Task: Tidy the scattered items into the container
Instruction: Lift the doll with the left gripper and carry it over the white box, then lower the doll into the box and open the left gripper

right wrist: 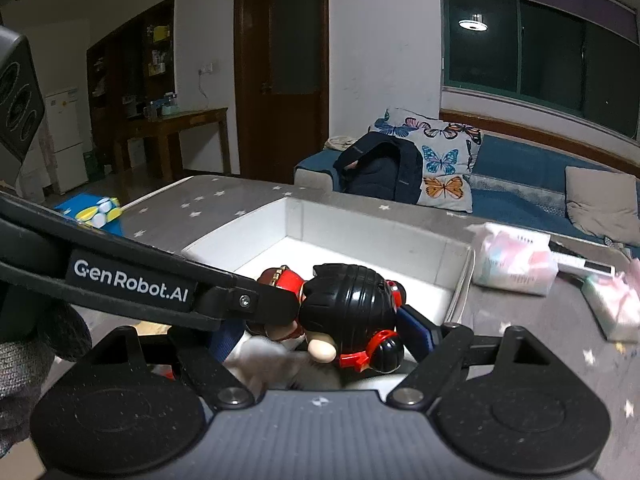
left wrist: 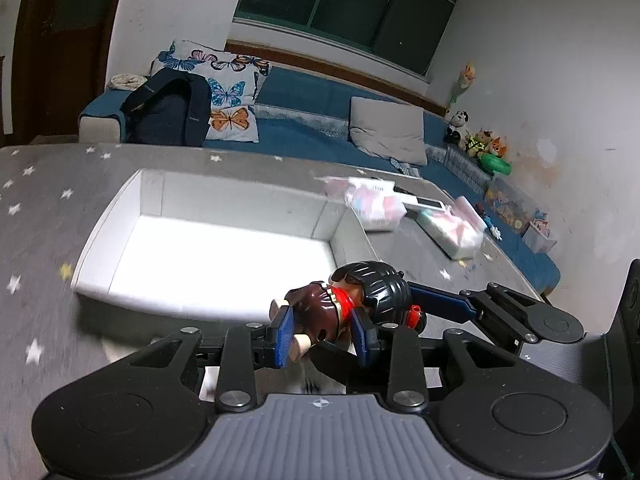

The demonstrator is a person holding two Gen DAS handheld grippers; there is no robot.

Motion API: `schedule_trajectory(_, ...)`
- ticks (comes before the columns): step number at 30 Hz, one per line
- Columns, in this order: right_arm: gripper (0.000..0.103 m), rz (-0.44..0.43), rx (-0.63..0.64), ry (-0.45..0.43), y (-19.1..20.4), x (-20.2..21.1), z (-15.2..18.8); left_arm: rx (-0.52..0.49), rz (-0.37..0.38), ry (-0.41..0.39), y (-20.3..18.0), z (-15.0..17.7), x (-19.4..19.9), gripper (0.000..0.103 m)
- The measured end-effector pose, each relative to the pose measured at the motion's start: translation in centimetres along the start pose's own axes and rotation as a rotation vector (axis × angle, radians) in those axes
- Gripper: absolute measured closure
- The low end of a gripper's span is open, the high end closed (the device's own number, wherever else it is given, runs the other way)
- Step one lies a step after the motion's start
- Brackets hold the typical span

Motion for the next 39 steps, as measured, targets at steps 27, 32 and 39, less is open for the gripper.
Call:
schedule_trajectory(27, 0.034, 0.030, -0.048, 0.239, -6.8, -15.5, 0.2, 0.172, -0.048, 0.154, 6.9, -3.0, -16.1, 0.071)
schedule_trajectory(32, 0.034, 0.022, -0.047, 0.255, -7.0, -16.0, -0.1, 0.184, -0.041, 0.150, 7.0, -3.1, -16.5, 0.071)
schedule_trajectory(39, 0.033, 0.021, -0.033, 0.267, -7.1, -16.3, 0.1, 0.196, -0.032, 0.162, 7.2, -2.8, -16.7, 0.070)
Point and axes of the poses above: each gripper's, at about its wrist camera, not at the fingertips, and x roughly against the way its jaws point, y to its left, z to its underside, the point moved 3 cm from there along -x, roughly the way its jaws point, and after that the axes turned 10 degrees about -y, right-handed, at the moved point
